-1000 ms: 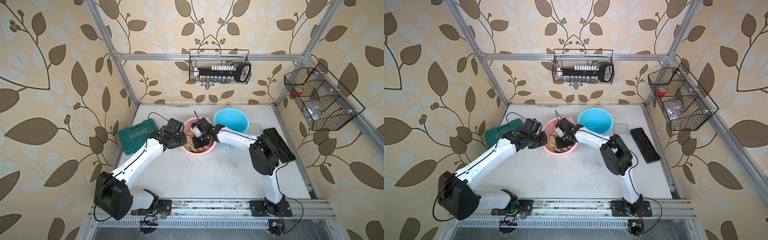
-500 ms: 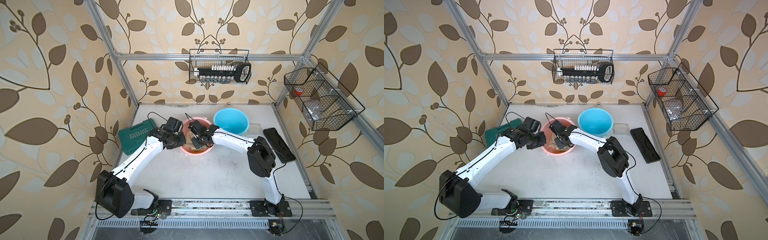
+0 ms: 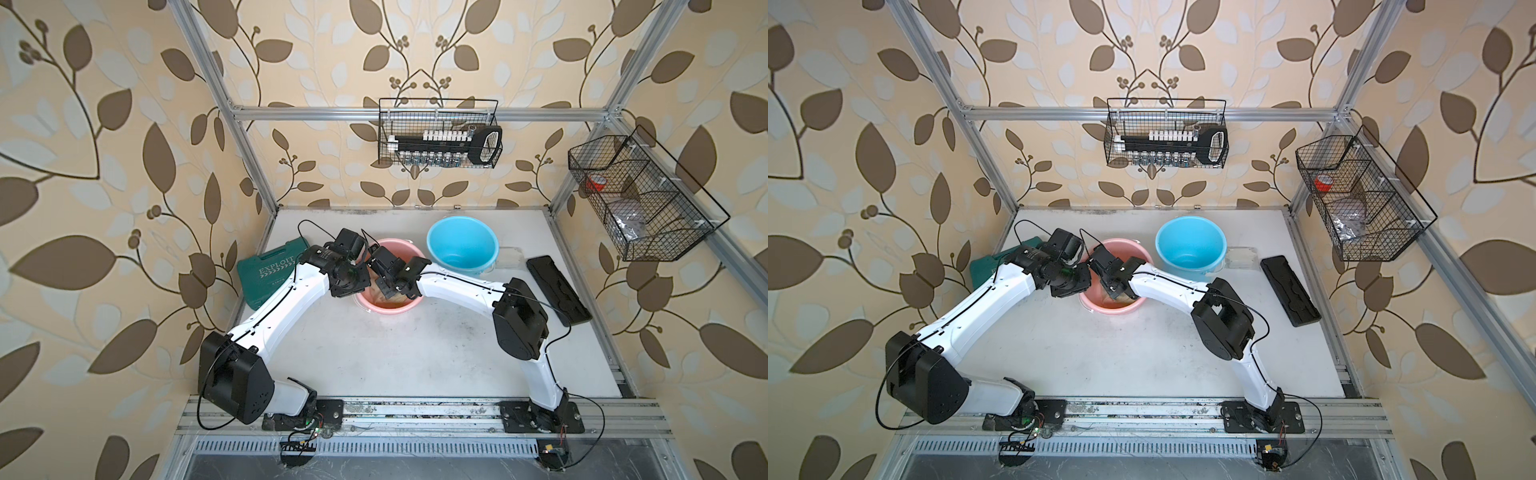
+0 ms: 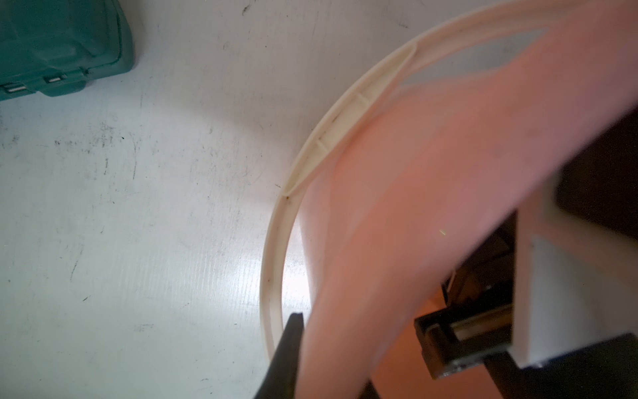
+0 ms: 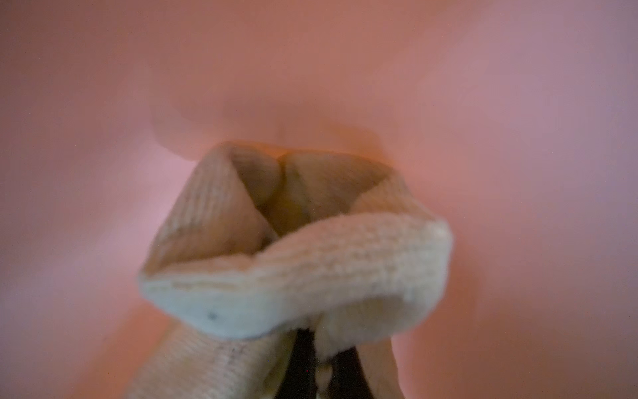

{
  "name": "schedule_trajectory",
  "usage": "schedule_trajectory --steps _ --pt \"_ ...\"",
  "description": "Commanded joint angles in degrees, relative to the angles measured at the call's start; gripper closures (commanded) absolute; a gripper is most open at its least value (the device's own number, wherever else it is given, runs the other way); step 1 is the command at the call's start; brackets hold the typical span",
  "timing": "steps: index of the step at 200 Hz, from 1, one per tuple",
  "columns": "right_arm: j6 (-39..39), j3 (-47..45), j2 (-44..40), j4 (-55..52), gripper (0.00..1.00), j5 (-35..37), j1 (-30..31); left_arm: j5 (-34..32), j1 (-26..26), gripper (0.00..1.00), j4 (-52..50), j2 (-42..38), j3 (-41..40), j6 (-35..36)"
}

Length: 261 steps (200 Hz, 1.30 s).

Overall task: Wipe the inside of the bucket with a cloth
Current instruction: Wipe the dirt from the inside of the bucket.

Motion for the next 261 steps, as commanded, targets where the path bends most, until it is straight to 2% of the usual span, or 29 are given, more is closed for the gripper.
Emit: schedule_trajectory --steps 1,29,59,122,151,183,215,261 --pt "0.32 3.64 2.37 2.17 1.00 8.64 -1.19 6.18 -1.12 1.00 -7.09 -0.96 0.73 3.65" --pt "1.28 1.48 2.78 5.67 1.00 8.75 -2.32 8.23 -1.12 1.00 -7.10 -0.93 -0.18 3.87" --pt "2.94 6.55 7.96 2.55 1.00 8.80 -3.36 10.17 -1.12 1.00 -7.23 -1.73 -1.08 4.00" --pt "5.34 10.21 12.91 2.54 1.00 4.45 -5.60 15.02 -1.12 1.00 -8.79 -1.76 -2.08 5.67" --pt "6.42 12.66 15.33 2.28 1.00 -0.65 -6.35 17.24 -1.12 1.00 -7.84 -1.54 -3.39 5.54" --pt "8.40 11.44 16.05 5.12 1.00 -10.24 -6.35 19.13 -1.12 1.00 -6.92 -1.00 -4.42 5.10" --pt "11.56 7.65 14.31 12.97 1.00 -24.93 -6.18 18.60 -1.12 1.00 -6.49 -1.23 -5.35 4.91" --pt "14.64 9.02 14.35 15.31 1.00 -43.71 -6.20 16.00 -1.12 1.00 -5.85 -0.57 -4.84 4.87"
